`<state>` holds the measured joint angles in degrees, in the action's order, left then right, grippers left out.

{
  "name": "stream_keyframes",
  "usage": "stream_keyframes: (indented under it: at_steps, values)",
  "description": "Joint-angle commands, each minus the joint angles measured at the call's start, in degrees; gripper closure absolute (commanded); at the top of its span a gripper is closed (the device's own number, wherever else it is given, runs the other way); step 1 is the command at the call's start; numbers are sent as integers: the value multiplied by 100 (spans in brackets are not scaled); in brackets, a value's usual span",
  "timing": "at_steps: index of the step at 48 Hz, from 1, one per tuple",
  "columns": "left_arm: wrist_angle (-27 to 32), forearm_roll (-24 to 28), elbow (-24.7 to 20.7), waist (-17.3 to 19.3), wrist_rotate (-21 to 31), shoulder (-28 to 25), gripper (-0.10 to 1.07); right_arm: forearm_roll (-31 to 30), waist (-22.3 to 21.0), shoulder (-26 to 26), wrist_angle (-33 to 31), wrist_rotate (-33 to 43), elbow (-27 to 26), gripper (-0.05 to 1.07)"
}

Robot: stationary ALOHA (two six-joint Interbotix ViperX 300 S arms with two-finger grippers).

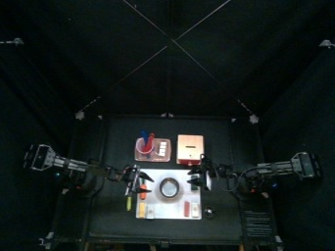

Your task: Take carrot out of bowl

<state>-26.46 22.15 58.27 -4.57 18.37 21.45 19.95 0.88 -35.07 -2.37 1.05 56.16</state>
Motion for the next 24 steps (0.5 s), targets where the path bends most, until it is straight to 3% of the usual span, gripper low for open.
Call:
stream_keyframes:
  at_steps: [1,24]
  values:
    - [-44,-53,26,44,-9,158,11,-97,-9,-132,105,18,53,19]
    - [-44,-26,378,721,-26,738,11,-185,-114,-62,580,18,325,19]
